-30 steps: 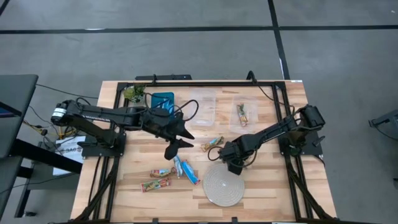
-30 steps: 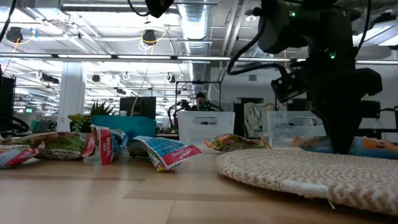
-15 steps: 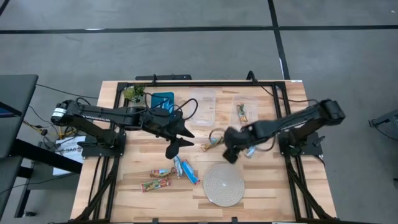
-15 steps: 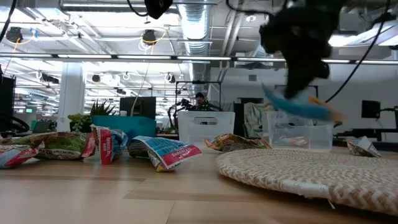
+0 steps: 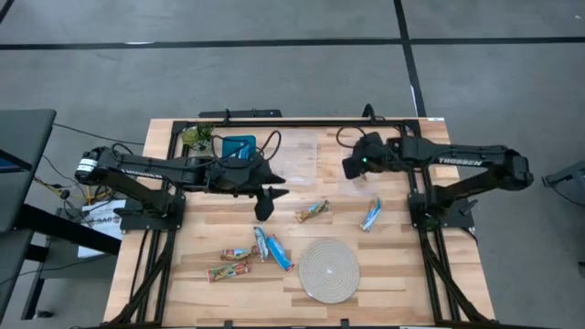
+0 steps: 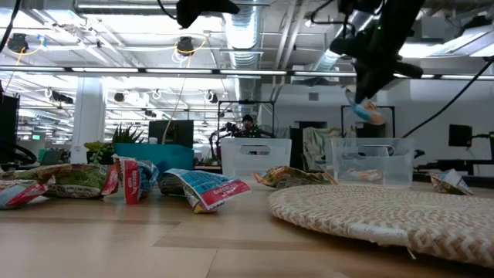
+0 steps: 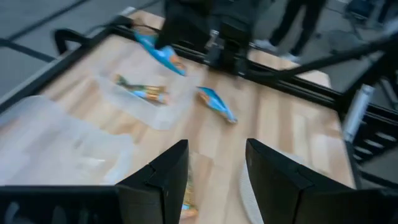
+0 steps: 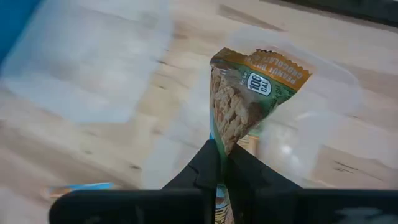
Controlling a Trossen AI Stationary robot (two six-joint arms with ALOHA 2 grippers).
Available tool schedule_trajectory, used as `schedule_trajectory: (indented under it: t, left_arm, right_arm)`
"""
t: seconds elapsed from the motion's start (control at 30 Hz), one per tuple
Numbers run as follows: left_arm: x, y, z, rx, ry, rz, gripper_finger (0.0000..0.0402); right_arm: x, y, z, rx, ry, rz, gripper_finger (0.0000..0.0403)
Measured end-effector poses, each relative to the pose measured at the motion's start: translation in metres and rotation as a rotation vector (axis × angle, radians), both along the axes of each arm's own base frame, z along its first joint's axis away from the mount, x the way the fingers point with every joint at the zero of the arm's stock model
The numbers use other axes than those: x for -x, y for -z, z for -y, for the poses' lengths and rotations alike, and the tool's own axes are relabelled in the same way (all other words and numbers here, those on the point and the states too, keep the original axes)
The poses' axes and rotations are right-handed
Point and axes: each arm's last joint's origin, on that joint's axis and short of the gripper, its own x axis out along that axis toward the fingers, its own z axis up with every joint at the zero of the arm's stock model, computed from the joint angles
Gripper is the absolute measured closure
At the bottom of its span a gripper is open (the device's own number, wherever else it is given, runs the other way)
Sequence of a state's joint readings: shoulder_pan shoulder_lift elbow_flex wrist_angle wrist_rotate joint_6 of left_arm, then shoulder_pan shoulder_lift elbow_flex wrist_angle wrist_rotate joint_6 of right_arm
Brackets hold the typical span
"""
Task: Pick and place Granola Bars by type
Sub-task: Put the yellow granola bar into the right transparent bin
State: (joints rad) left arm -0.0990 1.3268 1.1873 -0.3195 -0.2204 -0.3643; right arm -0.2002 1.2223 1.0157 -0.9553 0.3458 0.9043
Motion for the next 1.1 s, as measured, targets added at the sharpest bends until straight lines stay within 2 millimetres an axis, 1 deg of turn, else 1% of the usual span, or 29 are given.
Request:
schedule_trajectory:
  t: [0.17,0.27,0.33,0.5,0.63,0.7,0.8,0.97,1.1]
  left_arm:
    - [0.000,0.000,-0.001,-0.011,-0.027,-0.003,0.0249]
    - [0.000,0.000,-0.001,-0.011,-0.028,-0.004,0.0249]
    - [0.000,0.000,-0.001,-0.011,-0.028,-0.004,0.0249]
    - [0.000,0.000,-0.001,-0.012,-0.028,-0.004,0.0249]
    - [0.000,0.001,0.000,-0.013,-0.003,-0.007,0.0249]
    - [0.000,0.001,0.001,-0.031,0.058,-0.014,0.0249]
    - [0.000,0.001,0.003,-0.047,0.144,-0.019,0.0249]
    - [0.000,0.002,0.005,-0.057,0.216,-0.027,0.0250]
    - [0.001,0.003,0.006,-0.074,0.260,-0.044,0.0263]
  right_arm:
    - [0.006,0.004,0.010,-0.015,0.029,-0.068,0.0389]
    - [0.007,0.004,0.011,-0.007,-0.007,-0.088,0.0375]
    - [0.007,0.004,0.011,-0.016,-0.039,-0.097,0.0356]
    - [0.007,0.004,0.010,-0.028,-0.054,-0.104,0.0292]
    - [0.005,0.005,0.005,-0.129,-0.057,-0.061,0.0246]
    - [0.004,0.006,-0.004,-0.195,-0.078,-0.050,0.0228]
    - [0.008,0.008,-0.023,-0.256,-0.051,-0.101,0.0209]
    - [0.022,0.010,-0.068,-0.313,0.039,-0.209,0.0188]
    - [0.030,0.013,-0.103,-0.345,0.130,-0.183,0.0178]
